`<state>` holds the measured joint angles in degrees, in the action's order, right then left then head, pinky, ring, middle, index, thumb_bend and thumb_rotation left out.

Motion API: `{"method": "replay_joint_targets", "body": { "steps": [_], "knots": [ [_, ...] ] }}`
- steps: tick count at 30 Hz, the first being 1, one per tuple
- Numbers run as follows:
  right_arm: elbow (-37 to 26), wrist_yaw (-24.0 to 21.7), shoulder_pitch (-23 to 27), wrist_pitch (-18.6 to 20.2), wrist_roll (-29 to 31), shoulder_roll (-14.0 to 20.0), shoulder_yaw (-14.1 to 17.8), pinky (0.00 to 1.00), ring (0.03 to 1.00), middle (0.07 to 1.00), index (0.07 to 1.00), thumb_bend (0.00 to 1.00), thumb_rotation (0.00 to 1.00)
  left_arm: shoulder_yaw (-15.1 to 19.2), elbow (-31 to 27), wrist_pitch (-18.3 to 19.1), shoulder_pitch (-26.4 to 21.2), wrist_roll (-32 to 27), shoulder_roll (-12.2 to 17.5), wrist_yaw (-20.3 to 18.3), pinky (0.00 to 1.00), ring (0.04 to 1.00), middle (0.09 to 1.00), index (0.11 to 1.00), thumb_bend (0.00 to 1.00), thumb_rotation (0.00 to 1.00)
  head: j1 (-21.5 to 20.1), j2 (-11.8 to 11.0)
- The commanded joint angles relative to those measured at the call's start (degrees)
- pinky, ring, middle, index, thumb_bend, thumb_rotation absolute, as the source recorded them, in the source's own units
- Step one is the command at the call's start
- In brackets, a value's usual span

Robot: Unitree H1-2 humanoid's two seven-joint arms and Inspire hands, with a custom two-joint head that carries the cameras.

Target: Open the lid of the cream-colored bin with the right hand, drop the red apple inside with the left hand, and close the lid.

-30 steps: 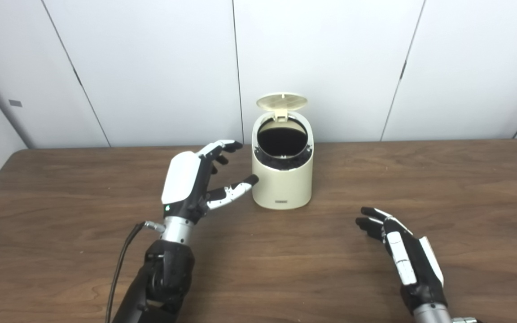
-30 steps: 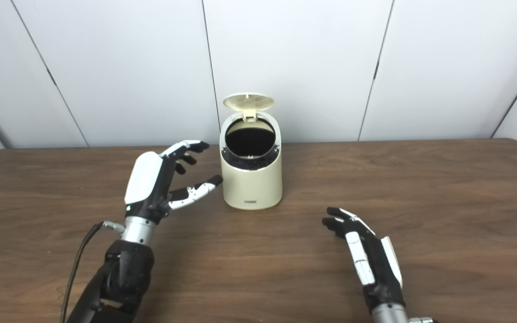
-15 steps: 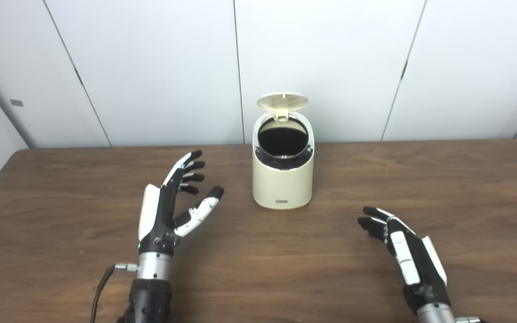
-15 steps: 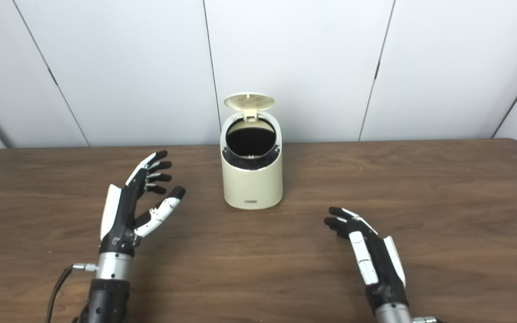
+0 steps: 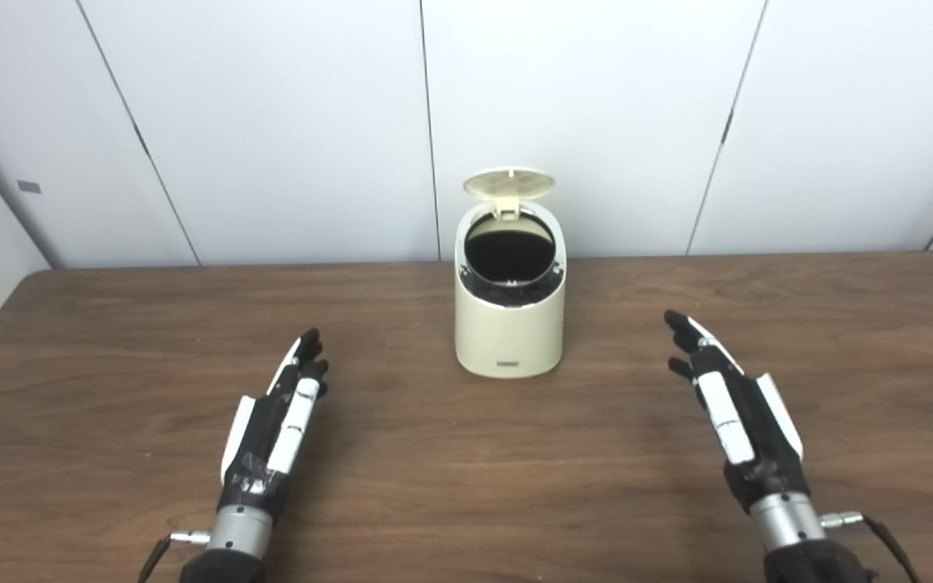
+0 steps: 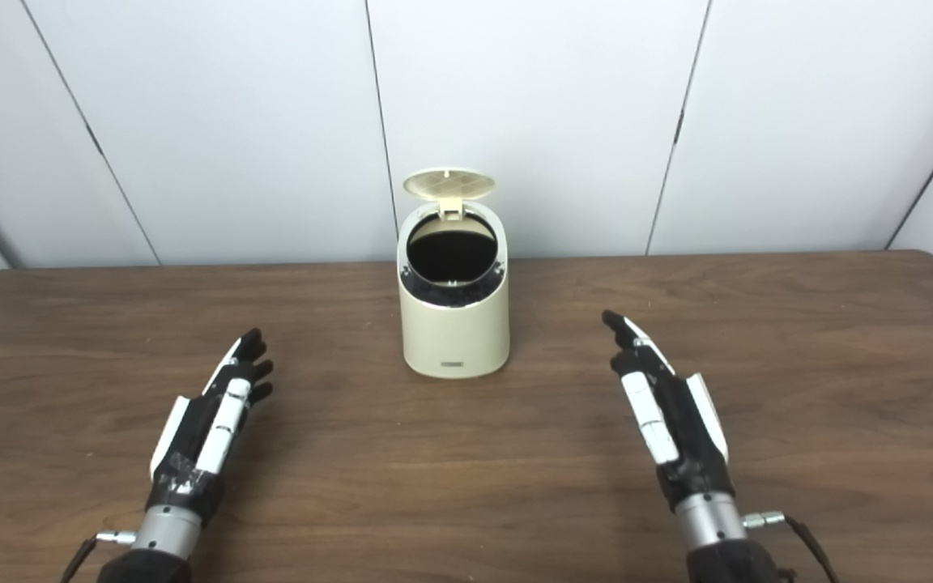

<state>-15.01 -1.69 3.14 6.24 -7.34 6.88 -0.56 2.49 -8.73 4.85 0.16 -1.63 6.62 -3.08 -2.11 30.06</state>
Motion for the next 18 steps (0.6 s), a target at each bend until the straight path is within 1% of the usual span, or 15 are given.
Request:
{"method": "replay_joint_targets", "body": {
  "steps": [1,3,4,6,8,10,12,13,15,17,18],
  "knots": [
    [-1.23,-0.22,3.98,-0.94,-1.53,1.05,-0.24,0.87,0.945,0.941,0.913,0.57,0.99,1.13,-1.53,-2.98,-0.05,-2.21,0.69,-0.75,0.97,0.989,0.998,1.000,0.56,0.92,-0.10,0.12],
    [-0.25,-0.60,6.71,-0.88,-2.16,1.99,-0.32,0.88,0.942,0.939,0.914,0.58,0.99,1.71,-1.17,-3.36,0.81,-2.69,0.69,-0.63,0.99,0.998,1.000,1.000,0.57,0.97,-0.26,0.19],
    [0.42,-0.82,8.28,-0.74,-2.70,2.58,-0.43,0.87,0.939,0.938,0.915,0.57,1.00,1.95,-0.87,-3.57,1.21,-2.18,0.54,-0.16,1.00,1.000,1.000,1.000,0.58,0.99,-0.33,0.18],
    [1.15,-1.06,10.67,0.34,-4.25,3.52,-0.71,0.86,0.925,0.929,0.903,0.57,1.00,2.31,-0.35,-3.86,1.72,-1.46,0.05,0.63,1.00,1.000,1.000,1.000,0.58,0.99,-0.31,0.20],
    [1.56,-1.64,14.10,2.29,-5.38,4.25,-1.06,0.85,0.920,0.926,0.897,0.57,1.00,2.39,0.33,-4.01,2.11,-1.03,-0.31,1.07,1.00,1.000,1.000,1.000,0.57,1.00,-0.33,0.21],
    [2.06,-2.04,16.88,3.29,-6.12,4.83,-1.31,0.86,0.920,0.922,0.891,0.58,1.00,2.19,0.81,-4.11,2.36,-0.39,-0.46,1.38,1.00,1.000,1.000,1.000,0.59,0.98,-0.40,0.18],
    [2.79,-2.30,20.56,4.86,-7.66,5.20,-1.80,0.84,0.907,0.913,0.879,0.58,1.00,1.97,1.40,-4.96,2.59,0.09,-0.62,1.48,1.00,1.000,1.000,1.000,0.60,0.98,-0.31,0.07],
    [3.21,-2.39,22.20,5.10,-8.56,5.47,-2.15,0.82,0.896,0.907,0.871,0.58,1.00,1.91,1.54,-5.30,2.69,0.15,-0.78,1.52,1.00,1.000,1.000,1.000,0.59,0.99,-0.15,-0.01],
    [5.53,-2.41,25.99,3.21,-10.01,6.04,-3.15,0.81,0.880,0.897,0.853,0.54,1.00,1.89,1.87,-6.00,2.75,-0.36,-1.13,1.36,1.00,1.000,1.000,1.000,0.58,0.99,0.00,-0.04],
    [7.42,-2.50,29.07,3.26,-10.69,6.08,-3.71,0.80,0.875,0.888,0.837,0.53,1.00,1.66,2.18,-6.77,2.83,0.10,-1.28,1.43,1.00,1.000,1.000,1.000,0.59,0.99,0.05,-0.26],
    [7.88,-2.53,29.84,3.55,-10.82,6.04,-3.81,0.79,0.873,0.883,0.832,0.53,1.00,1.55,2.29,-7.09,2.86,0.37,-1.32,1.49,1.00,1.000,1.000,1.000,0.59,0.99,0.04,-0.27]
  ]
}}
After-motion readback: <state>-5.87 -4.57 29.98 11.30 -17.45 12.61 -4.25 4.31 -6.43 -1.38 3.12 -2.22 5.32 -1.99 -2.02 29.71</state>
